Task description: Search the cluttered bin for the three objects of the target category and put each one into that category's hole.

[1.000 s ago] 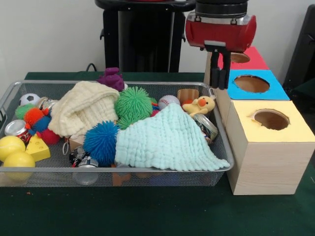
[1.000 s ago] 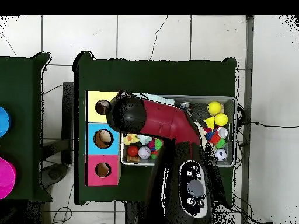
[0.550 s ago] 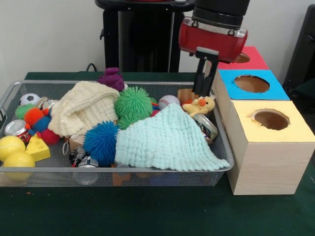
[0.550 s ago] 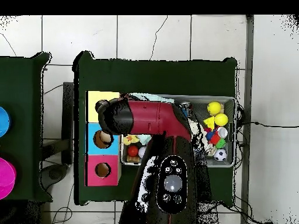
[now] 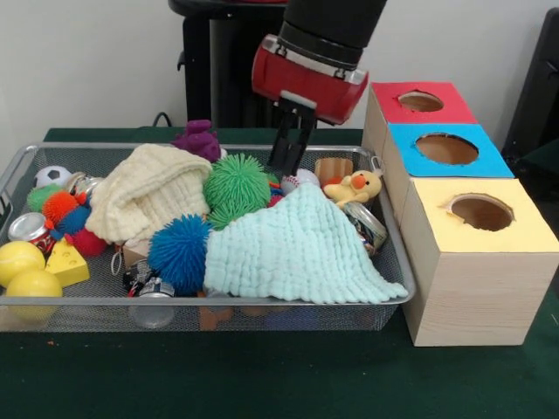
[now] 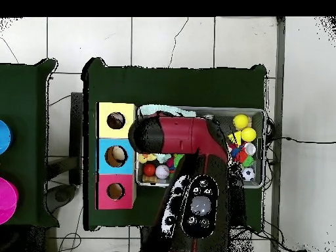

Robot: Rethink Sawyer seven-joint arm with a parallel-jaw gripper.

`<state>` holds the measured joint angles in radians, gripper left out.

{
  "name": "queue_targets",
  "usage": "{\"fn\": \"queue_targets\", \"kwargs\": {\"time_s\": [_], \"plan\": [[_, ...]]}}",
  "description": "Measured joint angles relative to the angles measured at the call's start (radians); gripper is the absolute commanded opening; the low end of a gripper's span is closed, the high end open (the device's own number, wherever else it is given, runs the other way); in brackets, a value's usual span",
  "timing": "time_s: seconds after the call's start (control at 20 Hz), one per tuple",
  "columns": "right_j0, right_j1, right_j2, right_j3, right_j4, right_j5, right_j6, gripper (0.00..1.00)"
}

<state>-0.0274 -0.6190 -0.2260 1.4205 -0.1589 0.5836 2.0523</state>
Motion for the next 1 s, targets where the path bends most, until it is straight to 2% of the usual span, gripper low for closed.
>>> {"fn": "queue_targets", "kwargs": {"time_s": [0.6,0.85,0.9,1.0], "plan": [[-0.072,0.033,0.014,0.002,0.029,-0.001,0.000,0.00],[-0.115,0.032,0.066,0.013,0.033,-0.049,0.000,0.00],[-0.144,0.032,0.103,0.022,0.041,-0.079,0.000,0.00],[-0.164,0.032,0.128,0.029,0.049,-0.098,0.000,0.00]]}}
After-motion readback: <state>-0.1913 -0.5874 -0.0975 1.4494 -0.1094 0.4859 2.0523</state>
